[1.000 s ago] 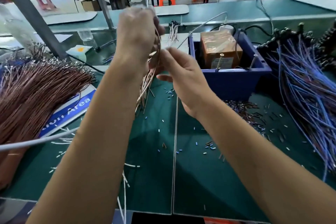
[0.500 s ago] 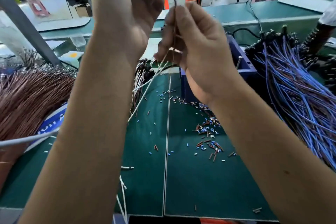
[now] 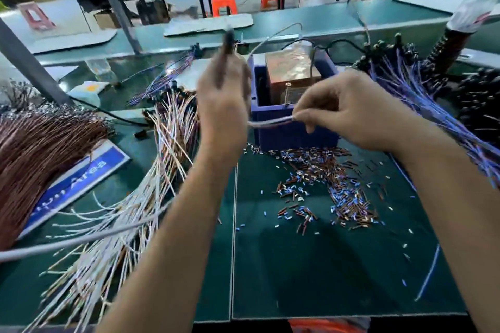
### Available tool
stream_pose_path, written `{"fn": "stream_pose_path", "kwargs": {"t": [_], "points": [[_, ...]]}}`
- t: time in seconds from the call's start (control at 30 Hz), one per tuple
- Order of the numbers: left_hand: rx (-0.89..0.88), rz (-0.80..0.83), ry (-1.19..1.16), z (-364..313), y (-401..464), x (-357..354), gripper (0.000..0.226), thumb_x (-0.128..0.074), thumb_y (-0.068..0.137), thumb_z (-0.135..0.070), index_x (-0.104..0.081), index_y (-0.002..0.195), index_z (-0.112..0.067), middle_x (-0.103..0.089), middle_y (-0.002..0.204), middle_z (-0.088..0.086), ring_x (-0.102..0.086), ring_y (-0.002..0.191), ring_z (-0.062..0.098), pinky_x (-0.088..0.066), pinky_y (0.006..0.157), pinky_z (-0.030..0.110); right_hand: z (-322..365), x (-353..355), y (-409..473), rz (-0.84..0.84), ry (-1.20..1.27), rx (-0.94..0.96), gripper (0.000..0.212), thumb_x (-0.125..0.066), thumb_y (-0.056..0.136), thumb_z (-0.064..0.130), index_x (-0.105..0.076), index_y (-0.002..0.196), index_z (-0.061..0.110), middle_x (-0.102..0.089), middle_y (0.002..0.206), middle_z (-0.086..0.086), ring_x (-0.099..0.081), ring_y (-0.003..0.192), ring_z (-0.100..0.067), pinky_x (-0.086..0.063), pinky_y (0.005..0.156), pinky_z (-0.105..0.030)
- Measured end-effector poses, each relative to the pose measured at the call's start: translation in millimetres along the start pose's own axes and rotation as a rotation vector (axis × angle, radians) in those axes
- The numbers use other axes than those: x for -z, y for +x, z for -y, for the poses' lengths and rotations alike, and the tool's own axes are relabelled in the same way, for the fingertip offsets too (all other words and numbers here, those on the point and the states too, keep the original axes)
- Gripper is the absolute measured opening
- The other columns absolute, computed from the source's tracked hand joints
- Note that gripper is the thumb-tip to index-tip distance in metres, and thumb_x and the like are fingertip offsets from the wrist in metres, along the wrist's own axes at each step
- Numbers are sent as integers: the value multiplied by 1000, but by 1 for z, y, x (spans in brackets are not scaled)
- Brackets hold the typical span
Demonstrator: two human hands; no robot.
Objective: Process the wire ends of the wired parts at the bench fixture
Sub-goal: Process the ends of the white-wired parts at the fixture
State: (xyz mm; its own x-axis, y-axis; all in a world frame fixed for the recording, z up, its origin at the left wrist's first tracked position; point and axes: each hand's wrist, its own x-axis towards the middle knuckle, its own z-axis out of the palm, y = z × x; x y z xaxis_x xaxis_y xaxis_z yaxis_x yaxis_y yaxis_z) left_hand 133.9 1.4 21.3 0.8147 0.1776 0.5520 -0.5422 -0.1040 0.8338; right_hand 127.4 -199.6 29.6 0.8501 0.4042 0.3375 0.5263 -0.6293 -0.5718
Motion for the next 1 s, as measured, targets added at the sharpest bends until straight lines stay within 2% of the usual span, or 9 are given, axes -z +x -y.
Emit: {"fn": "stream_pose_path", "kwargs": {"t": [0.1,0.17,0.27,0.37,0.5,0.63,0.8,0.87,1.0], "points": [[-234,272,388,30,-42,-22,17,-56,103,-16,-53,86,-16,-48,68,-14,-47,57,12,-33,54,31,-29,-16,-10,89,-172,-18,8,-74,95,20,-78,88,20,-70,70,11,-66,68,-10,-47,68,-27],[-286,371,549,45,-49,-29,11,-61,99,-14,-55,91,-9,-58,82,-3,-57,74,28,-43,62,41,-48,-28,-17,127,-249,-75,9,-71,97,22,-76,92,15,-71,79,1,-67,77,-23,-51,72,-36],[-255,477,655,56,-60,-36,20,-65,89,-16,-55,104,-8,-56,100,6,-56,87,35,-49,70,51,-65,-36,-27,21,-231,-117,11,-71,96,26,-72,91,18,-72,84,-4,-66,79,-27,-54,74,-48],[-272,587,662,65,-63,-36,25,-68,90,-20,-57,112,-13,-57,103,3,-59,89,32,-51,73,49,-72,-40,-38,-101,-129,-55,16,-69,97,35,-67,87,23,-67,77,6,-63,71,-16,-53,68,-46],[-157,521,538,79,-66,-31,11,-72,92,-14,-64,91,-8,-67,78,3,-61,72,27,-50,67,45,-76,-45,-43,-163,-28,-24,25,-70,95,43,-72,87,19,-67,74,12,-61,68,-2,-49,65,-30],[56,506,311,84,-65,-31,12,-70,92,-14,-70,80,-17,-70,69,-8,-62,63,7,-48,64,27,-81,-41,-49,-208,86,-93,32,-72,90,47,-76,82,16,-70,66,6,-64,61,-9,-48,60,-23],[351,589,-26,82,-63,-29,21,-62,95,-19,-71,77,-15,-58,58,-5,-45,47,3,-36,50,15,-85,-30,-55,-208,358,-151,17,-77,91,28,-77,82,13,-72,64,4,-58,49,2,-42,54,-6],[471,619,-226,80,-63,-28,21,-60,96,-17,-72,80,-10,-51,56,-2,-37,44,5,-29,46,16,-85,-29,-57,-142,502,-165,11,-76,92,23,-76,90,12,-72,66,-1,-56,49,0,-41,52,-9],[613,597,-469,79,-60,-28,23,-55,96,-18,-71,83,-8,-42,56,-1,-28,48,10,-17,50,28,-86,-28,-58,-52,670,-215,6,-73,94,22,-73,99,18,-74,76,-12,-51,52,-14,-38,45,-25]]}}
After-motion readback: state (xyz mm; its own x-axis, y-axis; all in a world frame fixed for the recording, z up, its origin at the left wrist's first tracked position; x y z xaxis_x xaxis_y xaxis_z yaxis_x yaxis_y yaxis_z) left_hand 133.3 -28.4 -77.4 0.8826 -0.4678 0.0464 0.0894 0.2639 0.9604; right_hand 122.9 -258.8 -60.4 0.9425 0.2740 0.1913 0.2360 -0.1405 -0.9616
